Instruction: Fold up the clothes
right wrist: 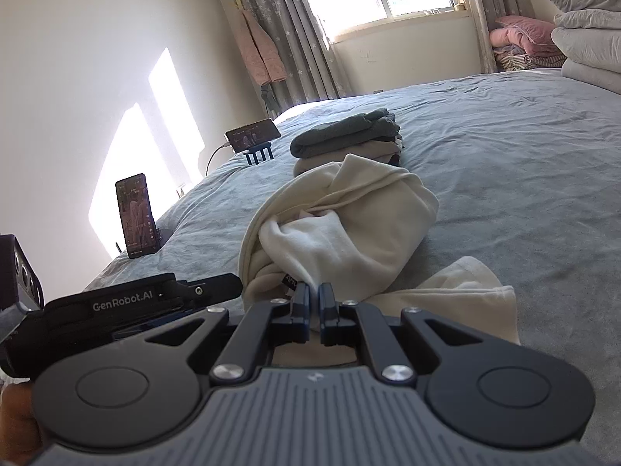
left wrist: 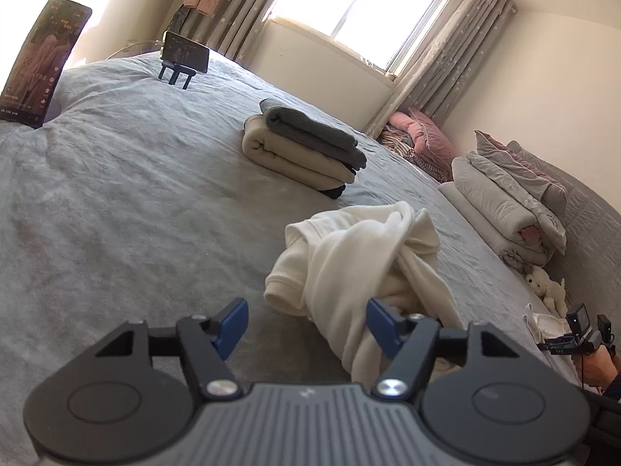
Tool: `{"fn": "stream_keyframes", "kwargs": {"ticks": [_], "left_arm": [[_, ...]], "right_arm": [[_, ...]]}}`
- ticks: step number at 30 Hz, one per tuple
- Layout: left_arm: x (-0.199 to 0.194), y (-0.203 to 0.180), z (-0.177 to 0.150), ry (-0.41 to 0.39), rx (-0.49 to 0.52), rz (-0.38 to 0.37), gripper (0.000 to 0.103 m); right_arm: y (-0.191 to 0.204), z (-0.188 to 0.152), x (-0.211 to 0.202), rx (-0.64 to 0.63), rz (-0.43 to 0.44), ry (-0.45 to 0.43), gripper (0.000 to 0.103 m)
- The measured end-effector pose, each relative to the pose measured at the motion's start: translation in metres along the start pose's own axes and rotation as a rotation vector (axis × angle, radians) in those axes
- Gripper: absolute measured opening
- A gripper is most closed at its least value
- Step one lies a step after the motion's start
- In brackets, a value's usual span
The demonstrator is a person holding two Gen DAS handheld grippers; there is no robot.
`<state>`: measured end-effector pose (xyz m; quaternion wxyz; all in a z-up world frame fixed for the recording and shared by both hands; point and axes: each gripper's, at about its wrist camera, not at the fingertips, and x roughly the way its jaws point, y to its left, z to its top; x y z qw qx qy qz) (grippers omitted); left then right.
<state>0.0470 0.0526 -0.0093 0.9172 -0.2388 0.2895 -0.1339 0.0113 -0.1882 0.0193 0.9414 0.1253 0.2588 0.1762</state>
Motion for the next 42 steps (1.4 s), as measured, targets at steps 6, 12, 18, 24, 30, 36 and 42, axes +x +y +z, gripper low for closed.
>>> {"fn": "stream_keyframes", "kwargs": {"ticks": [6, 12, 18, 24, 30, 36, 42], "left_arm": [[0.012, 0.001, -0.01, 0.017, -0.14, -0.134, 0.039], [0.007, -0.011, -0.015, -0.024, -0.096, -0.13, 0.017], [-0.006, -0.019, -0.013, -0.086, -0.068, -0.144, 0.011], [-0.03, -0.03, -0.006, -0.172, -0.033, -0.203, 0.007], [-0.056, -0.039, 0.001, -0.236, 0.018, -0.253, 0.005], [-0.071, -0.041, 0.012, -0.266, 0.06, -0.284, 0.005], [-0.068, -0.035, 0.015, -0.237, 0.013, -0.309, 0.005]], "right_arm": [[-0.008, -0.002, -0.005, 0.009, -0.02, 0.006, 0.006], [-0.013, -0.004, -0.005, 0.011, -0.011, 0.02, 0.007], [-0.017, 0.003, -0.02, 0.025, 0.036, -0.035, 0.015], [-0.022, 0.011, -0.03, 0.069, 0.111, -0.069, 0.034], [-0.014, 0.015, -0.04, 0.067, 0.208, -0.088, 0.038], [0.006, 0.017, -0.044, -0.002, 0.28, -0.093, 0.038], [0.023, 0.015, -0.043, -0.065, 0.322, -0.08, 0.039]]}}
